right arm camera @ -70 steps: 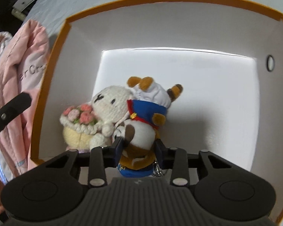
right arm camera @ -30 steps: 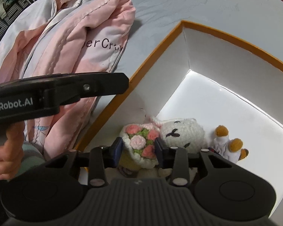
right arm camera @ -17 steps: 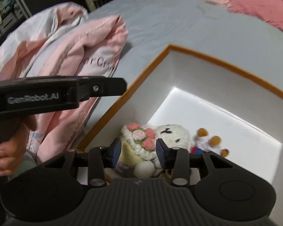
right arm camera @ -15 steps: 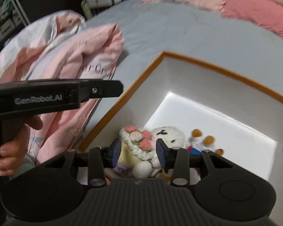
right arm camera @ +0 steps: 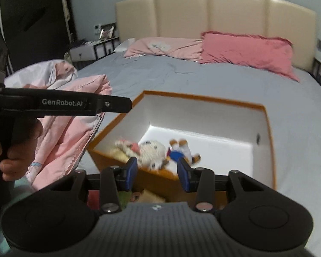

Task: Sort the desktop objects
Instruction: 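Withdraw both grippers from the box back toward the item pile, then grasp the pink peach plush with the left gripper while the right grasps the red feather toy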

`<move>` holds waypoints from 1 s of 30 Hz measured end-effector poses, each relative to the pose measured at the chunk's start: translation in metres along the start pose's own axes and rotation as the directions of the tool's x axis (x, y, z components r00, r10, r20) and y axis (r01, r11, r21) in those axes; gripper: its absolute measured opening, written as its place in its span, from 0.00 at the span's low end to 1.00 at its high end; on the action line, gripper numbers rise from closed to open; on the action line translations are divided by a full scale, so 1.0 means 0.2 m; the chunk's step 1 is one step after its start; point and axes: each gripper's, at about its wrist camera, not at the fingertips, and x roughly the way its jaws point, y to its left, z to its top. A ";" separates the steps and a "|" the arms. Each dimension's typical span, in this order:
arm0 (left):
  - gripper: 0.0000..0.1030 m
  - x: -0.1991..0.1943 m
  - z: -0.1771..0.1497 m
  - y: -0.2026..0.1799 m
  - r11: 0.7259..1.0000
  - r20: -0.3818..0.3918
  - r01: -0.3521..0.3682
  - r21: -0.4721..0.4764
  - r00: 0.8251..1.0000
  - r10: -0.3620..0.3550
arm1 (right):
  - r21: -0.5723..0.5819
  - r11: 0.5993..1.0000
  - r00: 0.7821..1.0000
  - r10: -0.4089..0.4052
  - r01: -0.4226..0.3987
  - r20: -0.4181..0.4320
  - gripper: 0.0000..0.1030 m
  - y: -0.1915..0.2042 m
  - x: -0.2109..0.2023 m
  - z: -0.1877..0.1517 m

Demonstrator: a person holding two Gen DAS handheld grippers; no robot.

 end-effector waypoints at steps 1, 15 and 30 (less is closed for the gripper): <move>0.47 0.00 -0.01 -0.01 1.000 -0.026 0.012 0.006 1.000 -0.011 | 0.015 1.000 1.000 -0.017 0.017 -0.007 0.47 -0.02 -0.02 -0.04; 0.47 -0.03 -0.30 -0.03 1.000 -0.229 -0.023 0.017 0.973 0.026 | 0.240 0.951 0.978 -0.168 0.194 -0.125 0.47 -0.22 -0.12 -0.39; 0.49 -0.02 -0.39 0.07 0.980 -0.357 -0.200 -0.002 0.915 0.186 | 0.102 0.994 0.990 -0.019 0.033 -0.141 0.43 0.05 0.03 -0.40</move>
